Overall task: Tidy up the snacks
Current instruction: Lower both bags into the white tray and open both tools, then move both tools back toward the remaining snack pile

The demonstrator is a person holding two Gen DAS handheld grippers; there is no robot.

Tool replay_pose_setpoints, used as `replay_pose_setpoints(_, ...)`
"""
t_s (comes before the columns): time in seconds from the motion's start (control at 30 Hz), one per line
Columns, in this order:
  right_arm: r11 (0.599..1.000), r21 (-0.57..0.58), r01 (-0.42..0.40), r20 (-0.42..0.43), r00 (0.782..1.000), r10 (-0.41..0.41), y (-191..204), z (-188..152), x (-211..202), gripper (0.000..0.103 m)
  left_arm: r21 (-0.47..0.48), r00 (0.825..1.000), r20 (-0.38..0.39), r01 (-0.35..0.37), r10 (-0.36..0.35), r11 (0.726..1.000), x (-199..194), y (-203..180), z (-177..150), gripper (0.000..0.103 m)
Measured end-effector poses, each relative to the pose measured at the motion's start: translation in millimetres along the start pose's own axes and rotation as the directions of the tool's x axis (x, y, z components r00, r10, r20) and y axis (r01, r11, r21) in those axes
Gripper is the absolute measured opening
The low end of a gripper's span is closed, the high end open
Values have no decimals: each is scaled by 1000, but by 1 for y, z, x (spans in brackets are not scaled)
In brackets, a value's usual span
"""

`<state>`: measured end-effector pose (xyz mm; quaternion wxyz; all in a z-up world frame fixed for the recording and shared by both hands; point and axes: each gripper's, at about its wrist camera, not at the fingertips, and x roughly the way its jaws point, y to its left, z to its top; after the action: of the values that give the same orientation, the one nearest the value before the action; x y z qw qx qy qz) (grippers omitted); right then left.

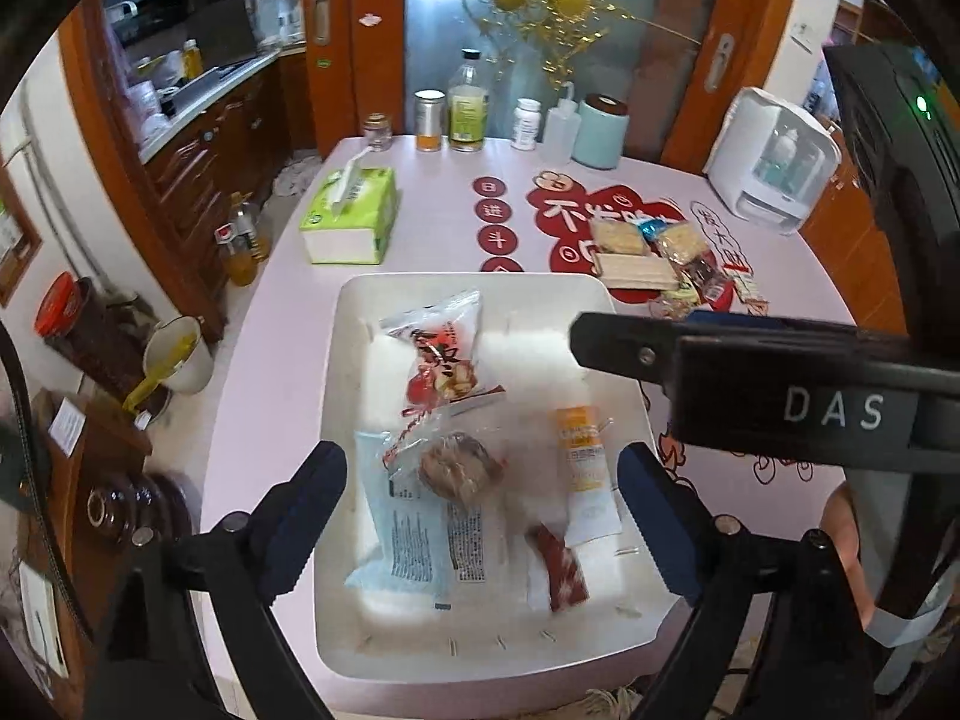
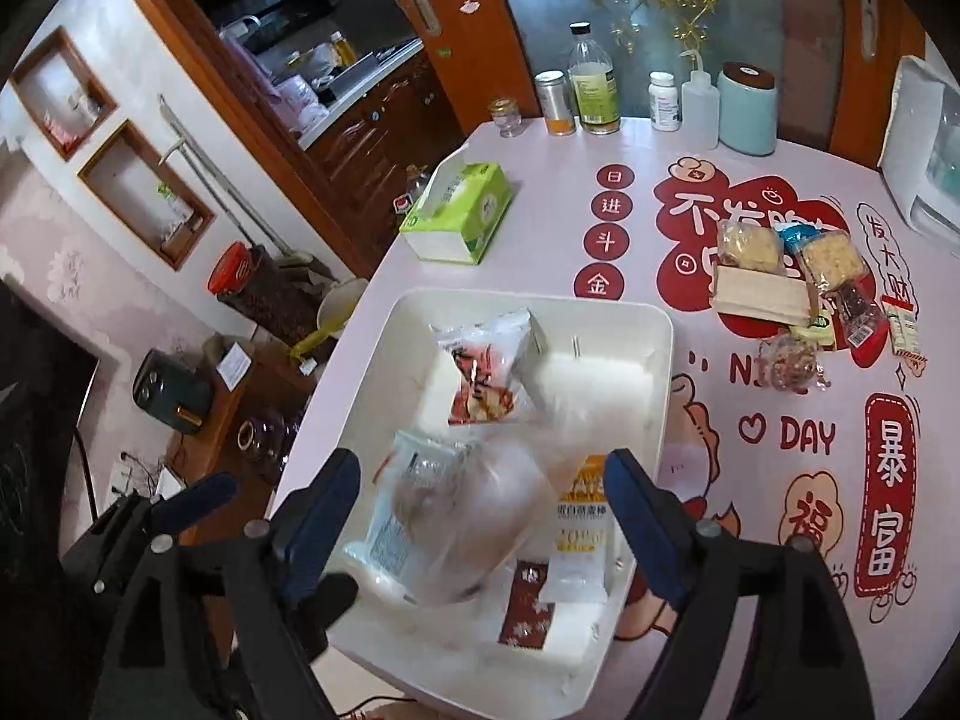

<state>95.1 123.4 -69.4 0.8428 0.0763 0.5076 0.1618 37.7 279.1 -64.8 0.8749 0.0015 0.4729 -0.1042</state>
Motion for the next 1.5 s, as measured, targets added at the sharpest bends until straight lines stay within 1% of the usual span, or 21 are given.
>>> replay_pose_setpoints(0.17, 1000, 11, 23, -5, 1000, -23, -1, 3, 8, 84, 61, 999, -14, 30, -29, 998, 18, -6, 11, 91)
replay_pose_setpoints(0.37, 996, 55, 69, 19, 997, -70, -18, 1, 4, 85, 142, 998, -22, 68, -66, 987, 34, -22, 27, 91)
replay_pose_setpoints(0.57, 983, 157, 100, 76, 991, -113, -47, -5, -11, 84, 198, 994, -36, 112, -107, 974, 42, -40, 35, 91)
replay_pose_setpoints(0.7, 962, 240, 129, 119, 980, -161, -70, -17, -26, 84, 246, 989, -51, 148, -140, 958, 45, -64, 35, 91)
replay_pose_setpoints(0.73, 958, 257, 129, 128, 978, -166, -75, -20, -31, 85, 259, 989, -49, 148, -140, 955, 45, -70, 36, 91)
replay_pose_setpoints(0.87, 948, 303, 102, 179, 971, -161, -103, -32, -52, 85, 295, 990, -25, 139, -137, 945, 42, -105, 38, 91)
replay_pose_setpoints(0.97, 952, 288, 107, 214, 961, -173, -129, -37, -70, 84, 298, 992, 2, 122, -128, 947, 38, -132, 42, 91)
replay_pose_setpoints(1.0, 955, 274, 115, 222, 958, -179, -140, -38, -77, 84, 295, 993, 14, 105, -114, 950, 38, -147, 46, 91)
replay_pose_setpoints(1.07, 960, 258, 112, 225, 959, -172, -160, -39, -88, 84, 287, 995, 21, 90, -100, 954, 38, -165, 52, 91)
replay_pose_setpoints(1.13, 967, 237, 90, 221, 965, -144, -188, -39, -101, 84, 265, 996, 31, 75, -87, 961, 39, -189, 61, 91)
replay_pose_setpoints(1.2, 972, 215, 99, 213, 966, -145, -211, -37, -112, 84, 255, 997, 39, 60, -73, 965, 41, -208, 71, 91)
replay_pose_setpoints(1.33, 975, 166, 147, 218, 959, -182, -257, -24, -138, 84, 248, 996, 85, 10, -32, 969, 39, -240, 94, 91)
replay_pose_setpoints(1.5, 975, 139, 173, 232, 952, -202, -305, 10, -169, 84, 251, 990, 142, -47, 11, 967, 38, -268, 134, 91)
